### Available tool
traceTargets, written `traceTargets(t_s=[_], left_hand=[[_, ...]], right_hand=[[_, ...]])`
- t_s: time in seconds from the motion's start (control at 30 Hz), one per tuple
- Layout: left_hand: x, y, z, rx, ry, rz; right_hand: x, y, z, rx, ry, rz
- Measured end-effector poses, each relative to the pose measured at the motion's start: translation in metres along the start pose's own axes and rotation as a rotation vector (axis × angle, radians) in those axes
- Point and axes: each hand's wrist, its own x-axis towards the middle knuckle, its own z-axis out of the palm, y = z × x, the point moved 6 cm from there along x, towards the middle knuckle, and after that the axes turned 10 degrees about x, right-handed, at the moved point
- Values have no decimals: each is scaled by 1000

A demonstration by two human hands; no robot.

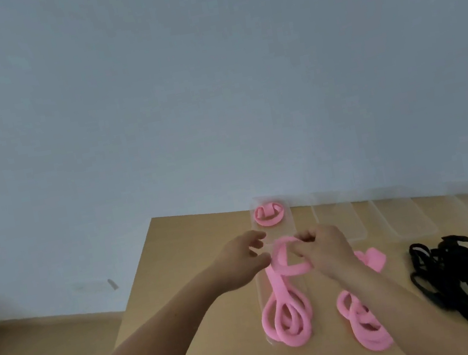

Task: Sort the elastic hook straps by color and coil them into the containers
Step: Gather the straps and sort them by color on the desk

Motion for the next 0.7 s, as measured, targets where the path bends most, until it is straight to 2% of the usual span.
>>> traceTargets(t_s=[0.1, 0.23, 0.33, 0.43, 0.5, 0.57, 0.63, 0.7], left_hand=[[-10, 30, -26, -161, 62, 47], [-26, 73, -44, -337, 25, 180], [-35, 91, -51, -337, 43, 238], [-36, 100, -60, -260, 162, 283], [-35, 103, -70, -217, 261, 275], [-33, 104, -81, -255, 308, 227], [-29, 105, -89, -303, 317, 173], [-26, 106, -94, -326, 309, 143]], right_hand=[[-2, -39, -19, 161, -7, -35], [-10, -67, -33, 459, -100, 99], [-16, -85, -35, 584, -189, 166], [-23, -102, -36, 732, -296, 209], [-25, -115, -41, 697, -340, 168], [-21, -126, -51, 516, -261, 64], [-15, -139, -61, 271, -119, -129], [-13, -154, -66, 126, -19, -370]])
